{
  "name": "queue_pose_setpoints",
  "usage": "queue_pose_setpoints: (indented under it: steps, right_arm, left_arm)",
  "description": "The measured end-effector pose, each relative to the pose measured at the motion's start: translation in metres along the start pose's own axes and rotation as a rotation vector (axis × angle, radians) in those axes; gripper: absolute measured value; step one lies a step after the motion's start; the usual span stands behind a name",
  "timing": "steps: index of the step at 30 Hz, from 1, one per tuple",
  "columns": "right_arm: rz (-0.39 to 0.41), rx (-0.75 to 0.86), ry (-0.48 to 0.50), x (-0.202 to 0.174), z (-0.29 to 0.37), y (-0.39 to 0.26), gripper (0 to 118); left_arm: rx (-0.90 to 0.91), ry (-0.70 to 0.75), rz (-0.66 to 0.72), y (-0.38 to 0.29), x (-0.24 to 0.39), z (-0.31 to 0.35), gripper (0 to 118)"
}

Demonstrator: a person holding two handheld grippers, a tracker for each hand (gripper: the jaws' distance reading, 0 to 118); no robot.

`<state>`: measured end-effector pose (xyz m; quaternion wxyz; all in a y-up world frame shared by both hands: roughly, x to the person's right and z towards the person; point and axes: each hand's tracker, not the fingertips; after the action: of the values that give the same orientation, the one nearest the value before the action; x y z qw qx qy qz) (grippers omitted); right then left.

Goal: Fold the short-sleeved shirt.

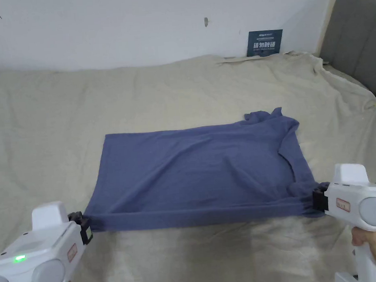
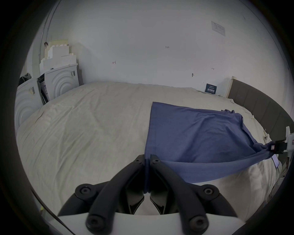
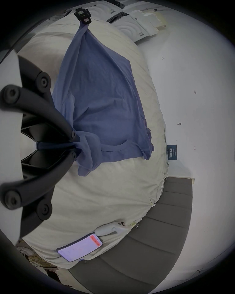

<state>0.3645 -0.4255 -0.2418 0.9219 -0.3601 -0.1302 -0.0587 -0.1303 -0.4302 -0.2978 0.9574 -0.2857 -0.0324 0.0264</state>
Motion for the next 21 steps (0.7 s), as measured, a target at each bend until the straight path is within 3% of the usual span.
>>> queue_pose_setpoints:
  steps: [7,16,21]
  right_arm:
    - [0.026,0.004,0.0,0.008,0.035,-0.046,4]
    - [-0.054,-0.053,0.032,0.02,0.06,-0.102,4]
    - [-0.032,-0.079,0.04,0.019,0.066,-0.113,4]
  left_arm:
    - [-0.016,0.006,-0.008,-0.049,-0.011,0.028,1]
    - [-0.131,0.037,-0.009,-0.089,-0.023,0.041,1]
    - [-0.191,0.053,-0.028,-0.098,-0.025,0.046,1]
